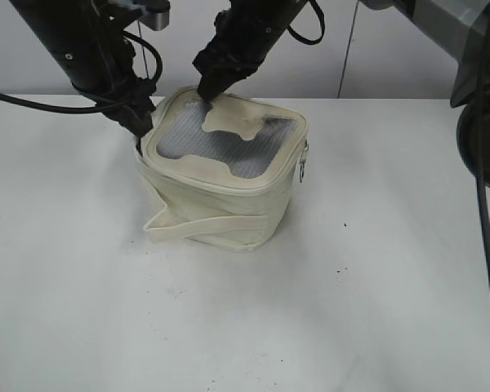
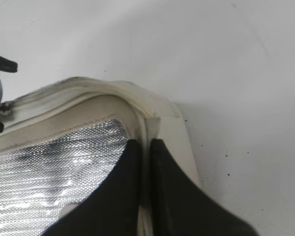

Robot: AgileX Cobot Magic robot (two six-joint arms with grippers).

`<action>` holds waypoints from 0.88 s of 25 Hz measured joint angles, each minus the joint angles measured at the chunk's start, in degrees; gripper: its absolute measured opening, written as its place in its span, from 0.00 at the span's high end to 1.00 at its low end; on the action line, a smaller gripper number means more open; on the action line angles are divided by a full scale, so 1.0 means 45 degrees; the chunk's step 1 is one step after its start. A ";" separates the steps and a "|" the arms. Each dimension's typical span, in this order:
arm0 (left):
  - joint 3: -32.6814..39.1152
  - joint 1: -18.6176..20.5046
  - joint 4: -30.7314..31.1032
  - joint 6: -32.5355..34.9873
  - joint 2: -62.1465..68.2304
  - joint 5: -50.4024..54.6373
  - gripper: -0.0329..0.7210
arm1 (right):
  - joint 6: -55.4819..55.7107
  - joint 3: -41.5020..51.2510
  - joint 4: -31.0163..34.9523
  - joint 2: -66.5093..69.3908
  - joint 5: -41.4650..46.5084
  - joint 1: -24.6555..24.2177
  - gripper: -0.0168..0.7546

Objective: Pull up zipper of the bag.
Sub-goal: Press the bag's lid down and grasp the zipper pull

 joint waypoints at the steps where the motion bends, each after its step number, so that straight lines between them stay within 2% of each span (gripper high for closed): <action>1: 0.0000 0.0000 -0.0027 0.0000 0.0000 0.0015 0.58 | 0.0000 0.0000 -0.0008 0.0000 0.0000 0.0000 0.97; 14: 0.0000 0.0000 -0.0064 0.0000 -0.0237 0.0376 0.58 | 0.0297 -0.0016 -0.0229 0.0000 0.0000 0.0000 0.97; 22: 0.0000 -0.0012 -0.0606 0.0012 -0.0387 0.1655 0.58 | 0.1139 -0.0018 -0.0392 0.0000 0.0013 0.0031 0.97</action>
